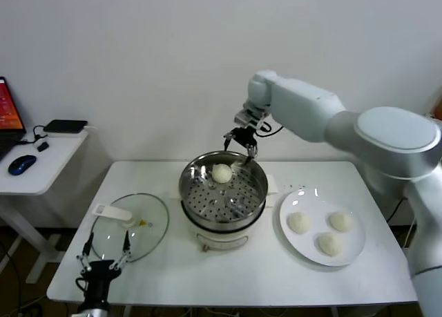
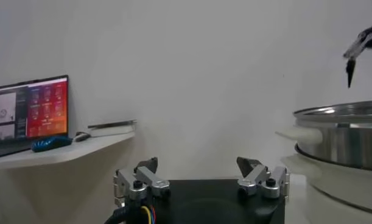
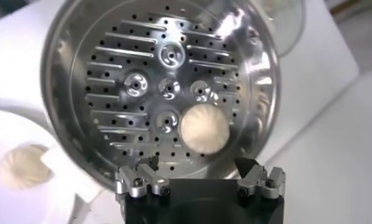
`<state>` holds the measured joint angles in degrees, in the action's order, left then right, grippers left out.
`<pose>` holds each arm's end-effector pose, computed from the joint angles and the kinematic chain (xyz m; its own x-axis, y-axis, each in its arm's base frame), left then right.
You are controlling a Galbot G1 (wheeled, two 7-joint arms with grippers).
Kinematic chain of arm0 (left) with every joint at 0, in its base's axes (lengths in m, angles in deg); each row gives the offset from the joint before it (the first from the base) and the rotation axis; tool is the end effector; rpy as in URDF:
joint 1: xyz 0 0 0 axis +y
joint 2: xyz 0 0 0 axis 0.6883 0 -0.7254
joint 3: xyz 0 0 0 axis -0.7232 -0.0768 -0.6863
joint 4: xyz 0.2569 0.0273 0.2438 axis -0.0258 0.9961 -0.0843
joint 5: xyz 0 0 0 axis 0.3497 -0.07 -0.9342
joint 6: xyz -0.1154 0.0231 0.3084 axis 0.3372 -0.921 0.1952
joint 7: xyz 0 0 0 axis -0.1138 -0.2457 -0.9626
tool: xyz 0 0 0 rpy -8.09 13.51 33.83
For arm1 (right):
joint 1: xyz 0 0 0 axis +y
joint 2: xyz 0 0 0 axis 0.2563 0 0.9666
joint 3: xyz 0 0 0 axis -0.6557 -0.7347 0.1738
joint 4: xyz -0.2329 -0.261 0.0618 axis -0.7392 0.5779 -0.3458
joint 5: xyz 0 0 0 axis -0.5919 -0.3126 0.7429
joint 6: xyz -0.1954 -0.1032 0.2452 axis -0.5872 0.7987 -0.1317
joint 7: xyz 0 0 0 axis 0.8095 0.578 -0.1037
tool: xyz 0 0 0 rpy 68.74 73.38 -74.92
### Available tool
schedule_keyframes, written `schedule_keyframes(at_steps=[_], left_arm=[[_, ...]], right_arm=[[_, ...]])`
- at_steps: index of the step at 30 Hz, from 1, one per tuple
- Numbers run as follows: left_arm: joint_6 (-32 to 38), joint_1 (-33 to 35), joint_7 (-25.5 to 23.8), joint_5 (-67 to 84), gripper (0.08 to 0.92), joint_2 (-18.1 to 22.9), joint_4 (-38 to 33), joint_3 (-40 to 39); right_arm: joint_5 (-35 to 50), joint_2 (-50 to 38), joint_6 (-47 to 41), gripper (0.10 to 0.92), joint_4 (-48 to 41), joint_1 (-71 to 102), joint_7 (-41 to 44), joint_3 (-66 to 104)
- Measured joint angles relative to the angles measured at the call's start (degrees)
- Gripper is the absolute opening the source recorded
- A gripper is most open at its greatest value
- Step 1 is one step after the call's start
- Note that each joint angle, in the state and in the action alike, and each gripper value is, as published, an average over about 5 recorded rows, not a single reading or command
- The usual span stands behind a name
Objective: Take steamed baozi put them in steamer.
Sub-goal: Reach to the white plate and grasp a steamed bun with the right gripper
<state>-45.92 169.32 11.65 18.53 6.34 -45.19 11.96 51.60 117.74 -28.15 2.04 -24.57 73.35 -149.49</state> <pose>0.1034 0.0685 -0.3632 -0.9892 -0.1443 -0.0251 -0.1463 0.9795 0.1383 0.6348 0.0413 0.0003 -0.1121 -0.3166 0.9419 -0.7399 -0.6061 -0.2918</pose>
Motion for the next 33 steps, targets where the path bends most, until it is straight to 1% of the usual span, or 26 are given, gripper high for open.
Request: schedule_keyframes(at_steps=[7, 14, 22, 33], left_arm=[[0.2, 0.2, 0.1, -0.1, 0.823, 0.1, -0.1, -0.1], [0.6, 0.2, 0.2, 0.0, 0.823, 0.0, 0.0, -0.4], [0.4, 0.1, 0.3, 0.3, 0.823, -0.5, 0.1, -0.2], [0.2, -0.2, 0.2, 0.3, 0.823, -0.5, 0.4, -0.2]], right_arm=[[10.6, -8.1, -12.6, 0.823, 11.3, -7.3, -4.2, -9.5], [15.6, -14.2, -21.3, 0.823, 20.2, -11.6, -5.4, -17.1], [15.7, -18.8, -26.5, 0.823, 24.8, -11.2, -6.7, -20.2], [10.8, -21.6, -29.8, 0.823, 26.2, -5.4, -9.4, -19.6]])
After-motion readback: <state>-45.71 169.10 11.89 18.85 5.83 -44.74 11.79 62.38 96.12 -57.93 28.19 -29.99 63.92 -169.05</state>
